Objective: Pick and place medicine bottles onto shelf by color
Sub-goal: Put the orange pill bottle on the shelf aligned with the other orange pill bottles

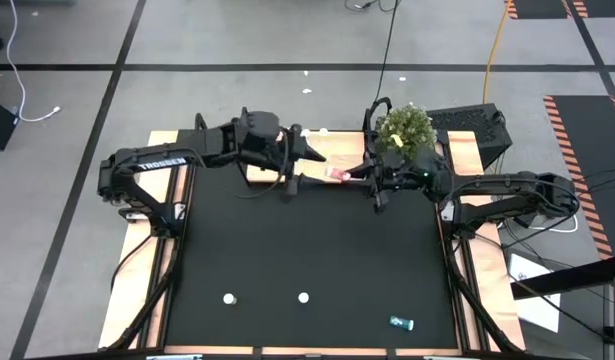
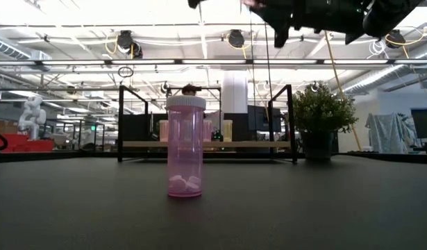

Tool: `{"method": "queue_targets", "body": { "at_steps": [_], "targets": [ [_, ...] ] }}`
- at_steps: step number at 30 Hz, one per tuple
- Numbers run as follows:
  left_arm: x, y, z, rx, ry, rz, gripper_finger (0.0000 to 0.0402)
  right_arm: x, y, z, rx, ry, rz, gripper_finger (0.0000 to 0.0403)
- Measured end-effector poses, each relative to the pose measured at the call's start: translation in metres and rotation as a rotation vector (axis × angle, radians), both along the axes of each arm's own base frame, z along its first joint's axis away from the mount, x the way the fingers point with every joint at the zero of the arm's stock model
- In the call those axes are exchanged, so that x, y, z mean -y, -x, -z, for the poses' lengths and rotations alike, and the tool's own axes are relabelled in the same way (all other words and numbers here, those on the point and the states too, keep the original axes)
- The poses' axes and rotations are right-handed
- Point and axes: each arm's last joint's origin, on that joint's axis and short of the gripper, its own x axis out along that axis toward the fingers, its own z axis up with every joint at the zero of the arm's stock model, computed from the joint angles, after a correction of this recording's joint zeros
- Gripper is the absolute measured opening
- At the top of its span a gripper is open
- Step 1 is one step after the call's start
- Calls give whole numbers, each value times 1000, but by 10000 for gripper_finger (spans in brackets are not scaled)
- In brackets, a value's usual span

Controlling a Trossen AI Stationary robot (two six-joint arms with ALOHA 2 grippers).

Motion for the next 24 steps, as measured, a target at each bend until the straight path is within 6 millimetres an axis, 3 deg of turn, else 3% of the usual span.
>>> {"method": "queue_targets", "body": {
  "at_steps": [3, 7, 14, 24],
  "targets": [
    [0, -2, -11, -47, -33, 21, 300, -1, -1, 5, -47, -4, -25, 101],
    [-3, -13, -3, -105, -22, 29, 296, -1, -1, 5, -46, 4, -49, 101],
    [-3, -27, 5, -86, 2, 97, 263, -1, 0, 1, -15, 6, -49, 102],
    [-13, -21, -2, -46, 28, 99, 203, -1, 0, 0, -3, -2, -46, 102]
  ]
}}
